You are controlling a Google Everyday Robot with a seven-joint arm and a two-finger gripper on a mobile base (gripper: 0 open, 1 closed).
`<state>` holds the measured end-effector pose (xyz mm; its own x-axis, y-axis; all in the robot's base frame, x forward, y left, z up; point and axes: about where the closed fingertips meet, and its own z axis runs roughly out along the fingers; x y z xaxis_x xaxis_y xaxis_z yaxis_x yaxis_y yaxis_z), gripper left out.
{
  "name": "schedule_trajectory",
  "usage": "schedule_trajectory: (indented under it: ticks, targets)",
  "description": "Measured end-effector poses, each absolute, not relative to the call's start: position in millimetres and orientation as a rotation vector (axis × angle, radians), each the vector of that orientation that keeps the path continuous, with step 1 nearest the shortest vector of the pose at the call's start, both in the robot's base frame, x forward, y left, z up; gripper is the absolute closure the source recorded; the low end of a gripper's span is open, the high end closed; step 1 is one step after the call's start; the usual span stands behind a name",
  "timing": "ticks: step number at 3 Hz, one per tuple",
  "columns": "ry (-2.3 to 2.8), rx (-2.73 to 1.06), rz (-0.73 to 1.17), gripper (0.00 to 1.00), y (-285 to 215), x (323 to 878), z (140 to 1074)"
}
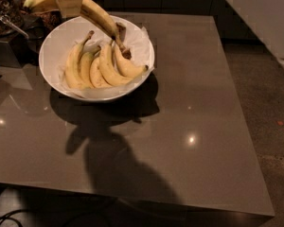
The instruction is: Pick banana from white bowl
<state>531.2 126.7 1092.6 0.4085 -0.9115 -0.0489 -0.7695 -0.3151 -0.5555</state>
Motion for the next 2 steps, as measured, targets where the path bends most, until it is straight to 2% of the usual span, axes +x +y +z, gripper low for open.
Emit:
schedule_trajectory:
  ticks: [2]
  targets:
    - [1.502, -2.203, -0.372, 1.0, 118.2, 531.6, 1082.3]
